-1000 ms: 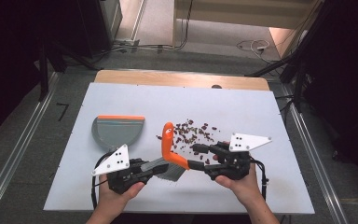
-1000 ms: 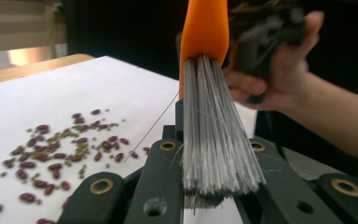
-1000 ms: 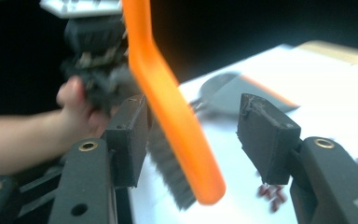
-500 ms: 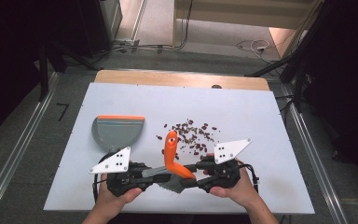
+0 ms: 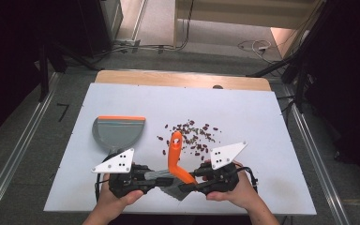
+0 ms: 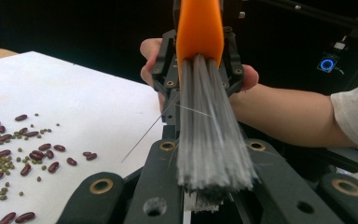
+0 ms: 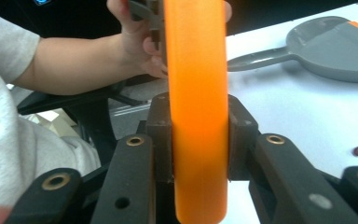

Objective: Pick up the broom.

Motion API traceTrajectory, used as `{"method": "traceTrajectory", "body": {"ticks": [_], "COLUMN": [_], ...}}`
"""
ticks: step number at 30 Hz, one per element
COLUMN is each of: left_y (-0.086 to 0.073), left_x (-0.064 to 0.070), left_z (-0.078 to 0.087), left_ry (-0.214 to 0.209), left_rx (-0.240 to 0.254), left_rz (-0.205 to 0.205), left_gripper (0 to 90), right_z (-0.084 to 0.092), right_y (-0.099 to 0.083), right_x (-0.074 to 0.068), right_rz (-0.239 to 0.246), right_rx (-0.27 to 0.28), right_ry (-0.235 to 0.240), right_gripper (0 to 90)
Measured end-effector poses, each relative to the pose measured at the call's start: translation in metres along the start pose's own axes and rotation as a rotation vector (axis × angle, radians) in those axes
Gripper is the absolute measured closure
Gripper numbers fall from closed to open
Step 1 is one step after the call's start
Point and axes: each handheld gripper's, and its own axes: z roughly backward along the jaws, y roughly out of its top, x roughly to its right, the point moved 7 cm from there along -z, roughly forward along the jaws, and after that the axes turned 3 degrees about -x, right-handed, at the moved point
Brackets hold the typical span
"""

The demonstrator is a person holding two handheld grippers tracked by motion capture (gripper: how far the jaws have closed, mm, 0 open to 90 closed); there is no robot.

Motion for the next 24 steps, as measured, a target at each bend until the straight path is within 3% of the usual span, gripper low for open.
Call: {"method": "traceTrajectory", "body": {"ticks": [5, 7, 10, 12, 14, 19, 24], "left_y": [0.000, 0.002, 0.001, -0.002, -0.004, -0.004, -0.005], "left_x": [0.001, 0.001, -0.003, -0.007, -0.011, -0.021, -0.029], "left_z": [0.002, 0.002, 0.002, 0.004, 0.005, 0.014, 0.026], "left_ry": [-0.009, 0.029, 0.101, 0.135, 0.191, 0.262, 0.313], "left_rx": [0.026, 0.038, 0.025, 0.011, 0.002, 0.027, 0.040], "left_rz": [0.002, -0.016, -0.020, -0.026, -0.019, 0.019, 0.037], "left_gripper": [82.7, 79.3, 62.5, 60.7, 46.6, 18.5, 8.2], "right_z": [-0.002, 0.000, 0.000, 0.000, 0.000, 0.007, 0.016], "right_y": [0.002, 0.004, 0.006, 0.006, 0.006, 0.006, 0.003], "right_x": [-0.003, -0.004, -0.004, -0.003, -0.001, 0.007, 0.017], "right_rz": [0.020, 0.015, 0.009, 0.005, -0.006, -0.041, -0.074], "right_rx": [-0.021, -0.004, -0.009, -0.014, -0.016, -0.012, -0.011], "right_ry": [-0.035, -0.036, -0.062, -0.081, -0.096, -0.147, -0.220], "right_gripper": [68.5, 68.6, 68.7, 68.7, 68.7, 68.7, 68.7]}}
